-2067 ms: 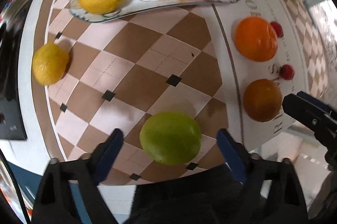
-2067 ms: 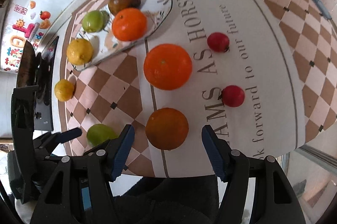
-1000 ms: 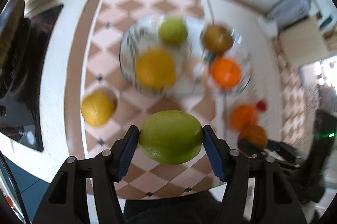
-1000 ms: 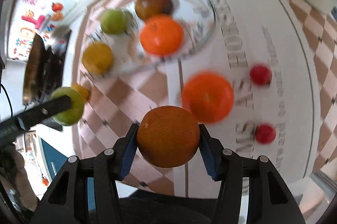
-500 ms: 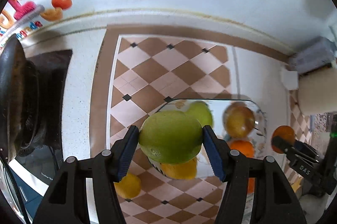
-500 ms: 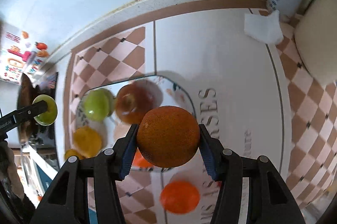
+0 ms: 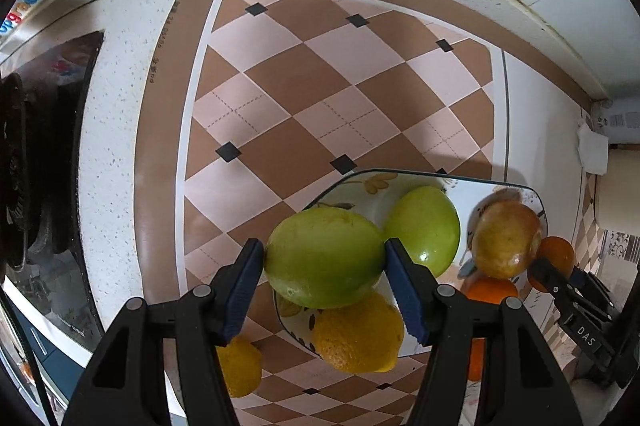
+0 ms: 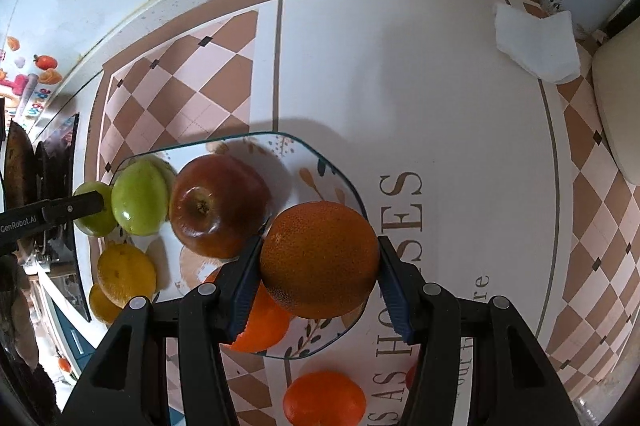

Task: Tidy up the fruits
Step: 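Lower the lime onto the plate with the left tool while the right tool places the brown-orange citrus, then lift both tools away from the plate, then grasp the yellow lemon with the left tool while the right tool grasps the orange, then carry the lemon with the left tool while the right tool carries the orange over the plate, then open the left tool onto the plate while the right tool releases the orange there, then lift both tools away from the plate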

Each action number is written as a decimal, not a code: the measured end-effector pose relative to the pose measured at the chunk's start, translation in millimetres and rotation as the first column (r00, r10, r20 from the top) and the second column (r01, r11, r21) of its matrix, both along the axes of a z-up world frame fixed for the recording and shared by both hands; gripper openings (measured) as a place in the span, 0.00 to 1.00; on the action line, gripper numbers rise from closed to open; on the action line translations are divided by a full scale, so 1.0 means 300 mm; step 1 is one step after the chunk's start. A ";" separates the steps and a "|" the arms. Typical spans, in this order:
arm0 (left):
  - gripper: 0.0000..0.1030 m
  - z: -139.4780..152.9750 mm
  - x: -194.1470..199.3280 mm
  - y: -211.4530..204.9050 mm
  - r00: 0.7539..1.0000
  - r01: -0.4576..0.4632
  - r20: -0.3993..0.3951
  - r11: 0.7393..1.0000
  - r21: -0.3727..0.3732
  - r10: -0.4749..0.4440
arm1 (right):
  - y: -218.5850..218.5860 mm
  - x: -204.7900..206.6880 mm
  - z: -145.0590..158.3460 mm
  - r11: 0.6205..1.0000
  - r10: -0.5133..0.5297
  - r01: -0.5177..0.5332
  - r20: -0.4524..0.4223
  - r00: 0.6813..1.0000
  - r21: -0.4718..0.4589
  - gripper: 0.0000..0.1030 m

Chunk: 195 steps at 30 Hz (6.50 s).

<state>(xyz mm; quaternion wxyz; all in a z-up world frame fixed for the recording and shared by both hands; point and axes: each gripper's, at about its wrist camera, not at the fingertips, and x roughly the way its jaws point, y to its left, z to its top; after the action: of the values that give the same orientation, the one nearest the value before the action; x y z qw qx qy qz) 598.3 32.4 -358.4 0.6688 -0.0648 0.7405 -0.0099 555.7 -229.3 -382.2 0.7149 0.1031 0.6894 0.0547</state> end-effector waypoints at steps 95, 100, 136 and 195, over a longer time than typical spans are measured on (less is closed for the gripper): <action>0.93 0.071 -0.555 0.236 0.990 -0.127 0.075 0.990 0.064 0.122 | 0.013 -0.523 -0.078 0.994 -0.099 0.101 -0.043 0.994 0.029 0.67; 0.93 -0.005 -0.515 0.219 0.992 -0.119 0.040 0.992 0.050 0.117 | 0.029 -0.507 -0.083 0.995 -0.094 0.095 -0.028 0.995 0.019 0.67; 0.54 -0.063 -0.717 -0.109 0.998 0.038 0.042 0.997 -0.070 -0.035 | 0.150 -0.560 -0.069 0.998 0.028 -0.027 -0.017 0.999 0.050 0.66; 0.88 0.171 -0.246 -0.238 0.978 0.137 0.156 0.990 0.031 -0.140 | -0.054 -0.250 0.145 0.995 -0.098 0.101 0.160 0.982 -0.011 0.91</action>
<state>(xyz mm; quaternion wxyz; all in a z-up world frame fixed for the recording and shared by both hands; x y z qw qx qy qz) 524.4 -39.0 -307.2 0.7235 -0.0052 0.6881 -0.0540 480.7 -245.5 -338.7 0.7704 0.1260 0.6247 0.0206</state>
